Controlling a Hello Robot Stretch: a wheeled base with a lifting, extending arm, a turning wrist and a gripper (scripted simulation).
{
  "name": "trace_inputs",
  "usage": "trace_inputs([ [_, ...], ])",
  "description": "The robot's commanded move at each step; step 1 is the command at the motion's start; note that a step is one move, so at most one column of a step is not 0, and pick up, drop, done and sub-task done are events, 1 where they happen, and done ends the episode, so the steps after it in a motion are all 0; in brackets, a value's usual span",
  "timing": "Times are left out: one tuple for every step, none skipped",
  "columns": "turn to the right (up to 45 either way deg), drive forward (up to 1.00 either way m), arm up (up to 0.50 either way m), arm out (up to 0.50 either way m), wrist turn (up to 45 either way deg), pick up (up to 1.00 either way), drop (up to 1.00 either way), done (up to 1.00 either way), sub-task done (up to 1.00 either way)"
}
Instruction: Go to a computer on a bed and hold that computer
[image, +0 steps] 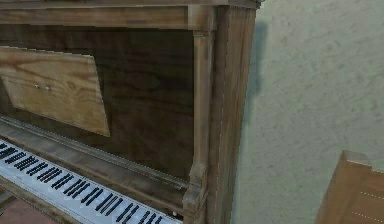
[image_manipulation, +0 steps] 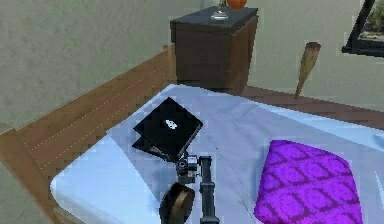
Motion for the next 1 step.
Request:
trace_inputs([
  [0.0,0.00,0.00,0.00,0.0,0.00,0.00,1.00,0.00],
])
